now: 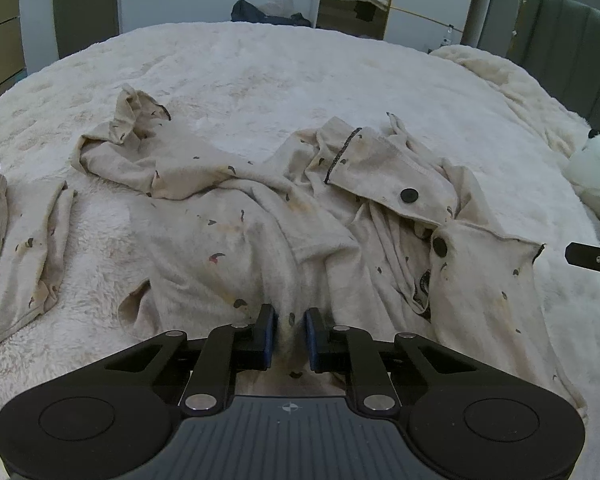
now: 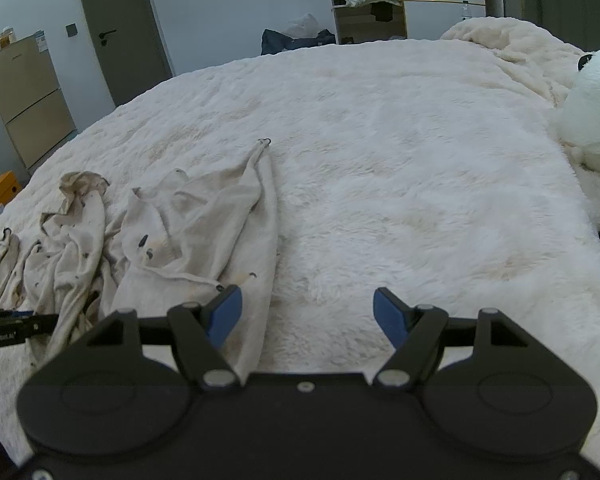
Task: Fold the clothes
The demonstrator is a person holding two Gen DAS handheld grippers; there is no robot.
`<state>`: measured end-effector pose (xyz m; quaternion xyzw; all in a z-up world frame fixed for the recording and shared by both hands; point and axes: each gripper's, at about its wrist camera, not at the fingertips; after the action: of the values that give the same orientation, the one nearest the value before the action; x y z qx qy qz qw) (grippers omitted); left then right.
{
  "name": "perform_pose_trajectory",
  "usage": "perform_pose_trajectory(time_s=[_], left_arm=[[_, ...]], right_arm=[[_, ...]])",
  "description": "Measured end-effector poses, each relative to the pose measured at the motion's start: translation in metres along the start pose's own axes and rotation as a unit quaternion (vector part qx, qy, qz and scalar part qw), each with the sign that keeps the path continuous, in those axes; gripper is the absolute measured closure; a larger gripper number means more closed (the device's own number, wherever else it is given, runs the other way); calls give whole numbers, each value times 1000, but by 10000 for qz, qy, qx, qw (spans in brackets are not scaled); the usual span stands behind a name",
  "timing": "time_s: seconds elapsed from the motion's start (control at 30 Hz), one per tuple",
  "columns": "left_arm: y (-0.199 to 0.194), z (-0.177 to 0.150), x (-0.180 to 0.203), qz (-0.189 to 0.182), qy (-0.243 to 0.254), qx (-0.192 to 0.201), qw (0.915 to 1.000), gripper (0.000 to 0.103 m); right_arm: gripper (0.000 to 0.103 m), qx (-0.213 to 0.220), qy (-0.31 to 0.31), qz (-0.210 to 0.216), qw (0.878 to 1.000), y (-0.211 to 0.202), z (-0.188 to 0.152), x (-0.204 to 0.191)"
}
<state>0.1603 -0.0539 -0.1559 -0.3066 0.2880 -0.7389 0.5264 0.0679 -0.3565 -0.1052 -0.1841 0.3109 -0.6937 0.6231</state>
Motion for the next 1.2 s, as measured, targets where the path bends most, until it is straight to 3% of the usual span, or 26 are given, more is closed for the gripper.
perform_pose_trajectory(time_s=[0.37,0.47,0.57,0.83,1.03,1.1,1.17,1.2], left_arm=[[3,0,3,31,36,-10,10000,89],[1,0,7,-41,94,-12,9999,99],[-4,0,12,-164,182,29,9997,103],[-41,15,43,-938,374,333,9943,103],[-88,24,93,-2066,1023,571,9714,103],[-88,24,98,-2061,1099,580,9706,99],[-82,23,98,-1836,1117,526,9752,82],[-78,23,96,-1691,1090,499,9783,66]], right_arm=[[32,-12,-21,16,10000,0,0,0],[32,-8,-21,19,10000,0,0,0],[32,-7,-15,18,10000,0,-1,0],[32,-3,1,5,10000,2,-1,-2],[32,45,42,-38,10000,1,0,-1],[32,41,75,-45,10000,1,0,2],[32,35,84,-43,9999,1,0,2],[32,31,83,-43,10000,1,-1,2]])
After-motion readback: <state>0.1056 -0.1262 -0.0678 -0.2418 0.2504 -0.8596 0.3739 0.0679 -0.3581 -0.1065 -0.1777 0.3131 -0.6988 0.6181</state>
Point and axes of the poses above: each gripper's, at about its wrist camera, not at the fingertips, and y roughly the way its jaws point, x to its right, z to its top, and after that the axes turned 5 degrees about -y, right-handed
